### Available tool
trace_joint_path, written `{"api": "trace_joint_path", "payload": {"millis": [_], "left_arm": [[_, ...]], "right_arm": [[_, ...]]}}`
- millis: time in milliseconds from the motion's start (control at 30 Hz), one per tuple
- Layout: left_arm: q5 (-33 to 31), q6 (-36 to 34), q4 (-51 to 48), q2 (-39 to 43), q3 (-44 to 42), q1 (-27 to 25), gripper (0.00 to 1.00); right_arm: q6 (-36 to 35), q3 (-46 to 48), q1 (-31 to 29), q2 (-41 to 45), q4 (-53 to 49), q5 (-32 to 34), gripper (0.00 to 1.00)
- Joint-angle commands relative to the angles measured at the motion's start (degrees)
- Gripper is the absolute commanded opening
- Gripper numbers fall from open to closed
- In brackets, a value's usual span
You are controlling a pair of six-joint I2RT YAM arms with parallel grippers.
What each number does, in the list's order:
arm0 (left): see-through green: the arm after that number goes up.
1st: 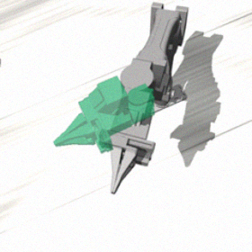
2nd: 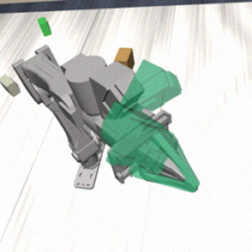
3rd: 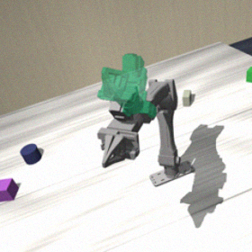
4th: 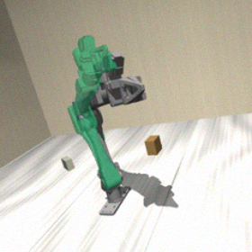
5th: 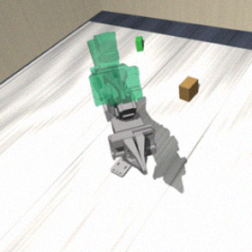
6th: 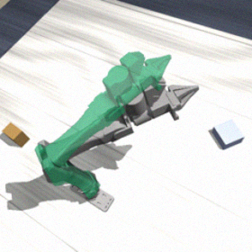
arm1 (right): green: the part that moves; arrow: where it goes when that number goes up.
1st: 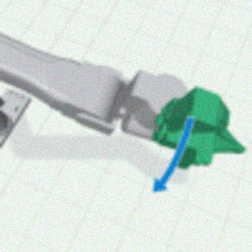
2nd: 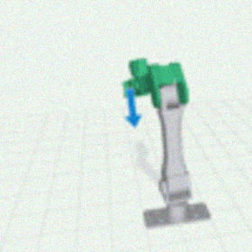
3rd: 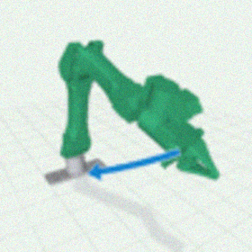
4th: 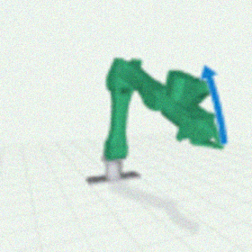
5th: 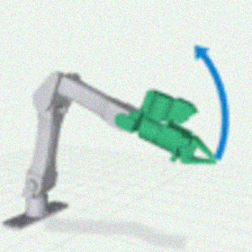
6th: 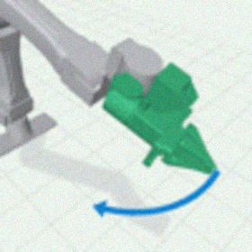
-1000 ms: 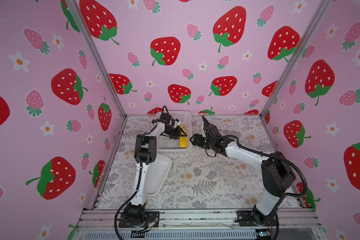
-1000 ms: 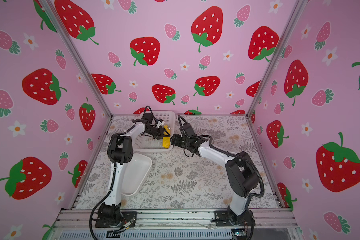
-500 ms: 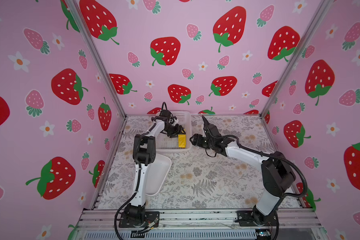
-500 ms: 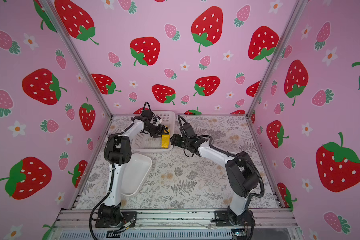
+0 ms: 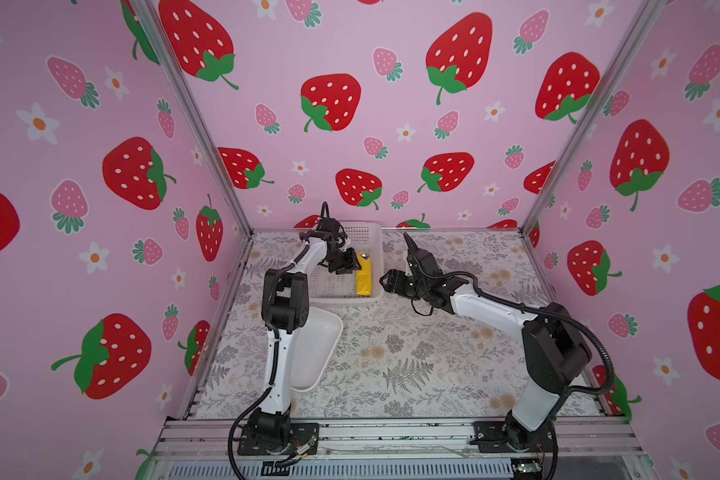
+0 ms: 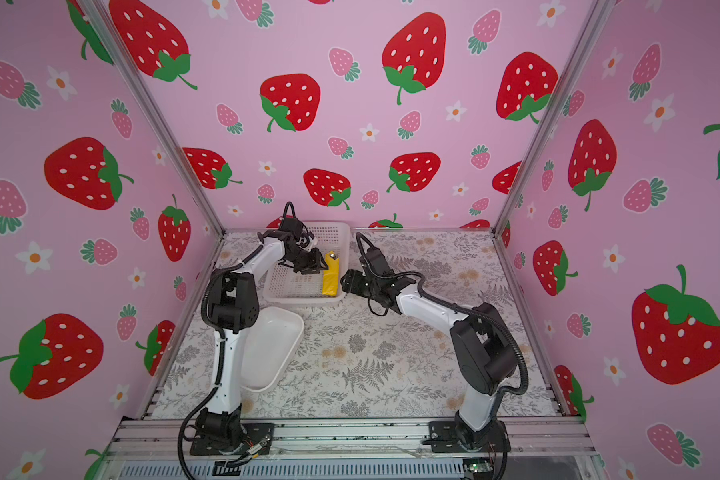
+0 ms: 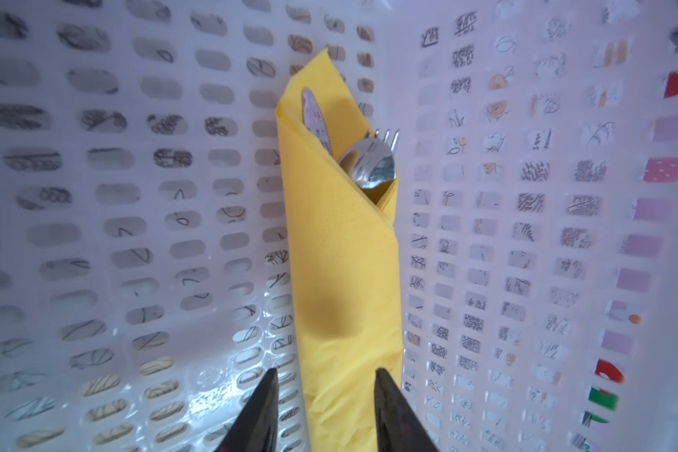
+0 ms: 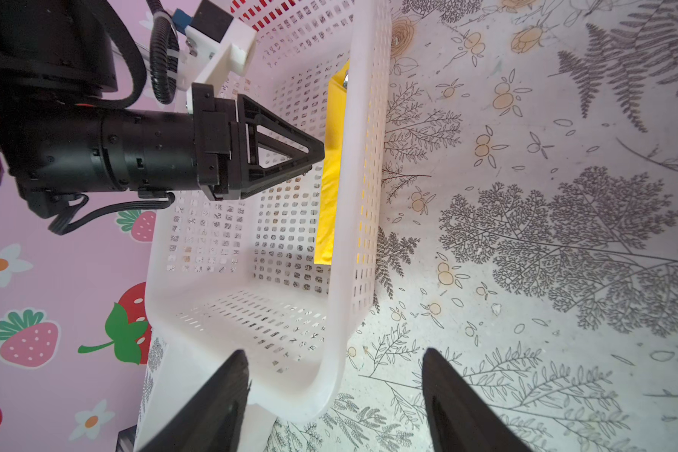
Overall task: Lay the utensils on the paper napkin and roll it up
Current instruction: 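Lower the yellow roll upright into the basket with the left gripper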
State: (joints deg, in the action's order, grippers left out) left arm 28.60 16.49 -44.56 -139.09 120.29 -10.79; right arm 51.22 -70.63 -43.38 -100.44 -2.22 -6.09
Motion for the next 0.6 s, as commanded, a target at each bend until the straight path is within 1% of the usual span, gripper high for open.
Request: {"api": "trace_joint_path", "payload": {"millis": [0, 200, 300, 400, 567], "left_arm": [[0.49, 0.1, -2.81, -2.35, 2.43, -0.07, 0.37], [2.49, 0.21, -3.06, -4.95, 3.3, -0.11, 0.24], [3.8, -0.14, -3.0, -5.9, 3.36, -0.11, 0.19], [6.64, -0.77, -2.42, -6.72, 3.31, -0.23, 0.16], [11.03, -2.26, -1.59, -7.34, 3.45, -0.38, 0.15]], "right_arm": [[0.5, 0.77, 0.2, 1.74, 0.73, -0.24, 0.72], [0.42, 0.92, 0.18, 1.09, 0.75, -0.86, 0.72], [0.38, 1.13, 0.16, 1.03, 0.73, -0.86, 0.72], [0.43, 1.31, 0.15, 0.82, 0.81, -0.94, 0.72], [0.4, 1.36, 0.27, 0.71, 0.79, -1.27, 0.72]]}}
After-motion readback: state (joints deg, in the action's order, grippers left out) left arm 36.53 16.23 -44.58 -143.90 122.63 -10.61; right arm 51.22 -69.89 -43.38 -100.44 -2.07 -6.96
